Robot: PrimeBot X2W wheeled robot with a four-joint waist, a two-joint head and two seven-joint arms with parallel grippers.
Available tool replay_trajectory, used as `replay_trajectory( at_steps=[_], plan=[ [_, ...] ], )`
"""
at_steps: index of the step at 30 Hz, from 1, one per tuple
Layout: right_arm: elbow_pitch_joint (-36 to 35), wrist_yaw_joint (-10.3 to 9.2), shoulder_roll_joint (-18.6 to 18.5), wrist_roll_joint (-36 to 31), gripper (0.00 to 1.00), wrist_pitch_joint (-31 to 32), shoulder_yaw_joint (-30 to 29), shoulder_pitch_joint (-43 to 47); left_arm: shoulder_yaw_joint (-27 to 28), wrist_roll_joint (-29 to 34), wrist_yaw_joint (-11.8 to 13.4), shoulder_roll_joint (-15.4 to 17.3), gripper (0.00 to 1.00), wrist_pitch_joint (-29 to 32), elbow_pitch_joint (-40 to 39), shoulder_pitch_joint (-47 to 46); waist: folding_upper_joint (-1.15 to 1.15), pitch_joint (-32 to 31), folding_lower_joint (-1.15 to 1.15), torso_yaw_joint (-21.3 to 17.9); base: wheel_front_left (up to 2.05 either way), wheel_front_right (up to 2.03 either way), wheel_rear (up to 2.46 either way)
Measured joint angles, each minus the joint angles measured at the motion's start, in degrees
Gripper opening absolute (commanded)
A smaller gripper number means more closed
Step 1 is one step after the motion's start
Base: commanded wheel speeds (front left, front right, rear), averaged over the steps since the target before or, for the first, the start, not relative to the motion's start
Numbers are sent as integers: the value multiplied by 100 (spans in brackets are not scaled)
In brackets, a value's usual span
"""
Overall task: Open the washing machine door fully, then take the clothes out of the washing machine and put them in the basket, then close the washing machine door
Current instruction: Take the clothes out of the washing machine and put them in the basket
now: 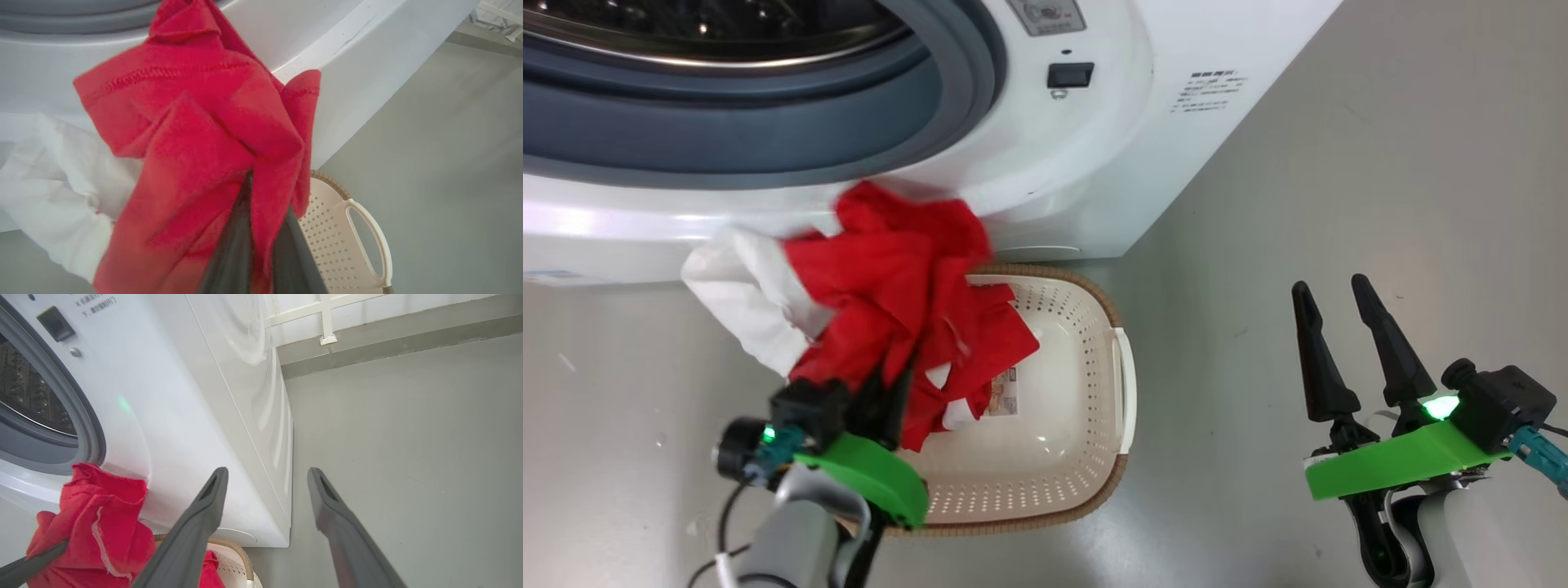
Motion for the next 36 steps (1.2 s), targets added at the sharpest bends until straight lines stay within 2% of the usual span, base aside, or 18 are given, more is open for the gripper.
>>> replay_trajectory(
  at_steps=[8, 15, 24, 25, 27, 28, 29, 36],
  plan=[
    [-63, 0, -1, 56, 100, 0, 27, -90, -691, -339, -5, 21, 0, 1, 608, -160, 0, 222, 0, -169, 0, 0, 0],
    [-101, 0, -1, 78, 100, 0, 30, -162, -901, -738, -5, 60, 0, 1, 1224, -525, 0, 460, 0, -306, 0, 0, 0],
    [-157, 0, 0, 205, 100, 0, 35, -315, -895, -886, -7, 175, 0, 0, 2018, -1106, 0, 777, 0, -376, 0, 0, 0],
    [-159, 0, 0, 205, 100, 0, 34, -343, -896, -900, -7, 176, 9, 1, 2092, -1155, 0, 805, 0, -377, 0, 0, 0],
    [-165, 0, 0, 205, 100, 0, 31, -363, -891, -917, -7, 180, 44, 0, 2207, -1234, 0, 850, 0, -375, 0, 0, 0],
    [-165, 0, 0, 205, 100, 0, 31, -364, -890, -939, -7, 180, 78, 1, 2240, -1264, 0, 866, 0, -374, 0, 0, 0],
    [-165, 0, 0, 205, 100, 0, 29, -365, -887, -959, -7, 181, 99, 1, 2251, -1285, 0, 875, 0, -372, 0, 0, 0],
    [-142, 0, -1, 200, 100, 0, 12, -366, -835, -1005, -7, 200, 100, 0, 2265, -1322, 0, 790, 0, -339, 0, 0, 0]
  ],
)
